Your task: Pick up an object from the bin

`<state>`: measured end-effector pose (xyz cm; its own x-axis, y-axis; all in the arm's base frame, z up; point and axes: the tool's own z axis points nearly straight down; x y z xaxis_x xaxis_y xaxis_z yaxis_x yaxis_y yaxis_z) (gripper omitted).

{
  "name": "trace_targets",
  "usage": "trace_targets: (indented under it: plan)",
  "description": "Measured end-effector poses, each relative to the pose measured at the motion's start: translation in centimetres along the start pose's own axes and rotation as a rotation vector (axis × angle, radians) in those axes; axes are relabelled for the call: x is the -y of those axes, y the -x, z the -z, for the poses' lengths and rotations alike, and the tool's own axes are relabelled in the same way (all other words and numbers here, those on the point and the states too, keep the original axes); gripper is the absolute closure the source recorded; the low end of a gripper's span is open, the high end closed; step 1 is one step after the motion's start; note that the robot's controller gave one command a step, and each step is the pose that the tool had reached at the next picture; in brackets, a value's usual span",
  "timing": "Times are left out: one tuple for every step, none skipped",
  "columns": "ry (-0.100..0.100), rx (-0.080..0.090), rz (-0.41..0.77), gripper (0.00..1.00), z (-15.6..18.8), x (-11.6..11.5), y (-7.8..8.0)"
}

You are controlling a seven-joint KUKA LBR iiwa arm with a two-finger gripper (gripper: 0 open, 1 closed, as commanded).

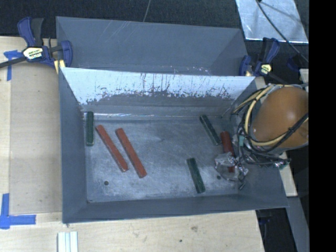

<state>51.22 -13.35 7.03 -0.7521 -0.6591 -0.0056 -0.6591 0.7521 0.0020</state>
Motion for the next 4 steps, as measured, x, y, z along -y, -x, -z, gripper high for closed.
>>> trace_targets:
  plan:
    - [0.0,0.0,0.0,1.0,0.0,0.0,0.0]
    - [0.0,0.005,-0.025,1.0,0.07,0.14,-0.5]
    - [0.001,0.007,-0.037,0.0,0.04,-0.3,0.22]
    - [0.001,0.007,-0.037,0.0,0.04,-0.29,0.2]
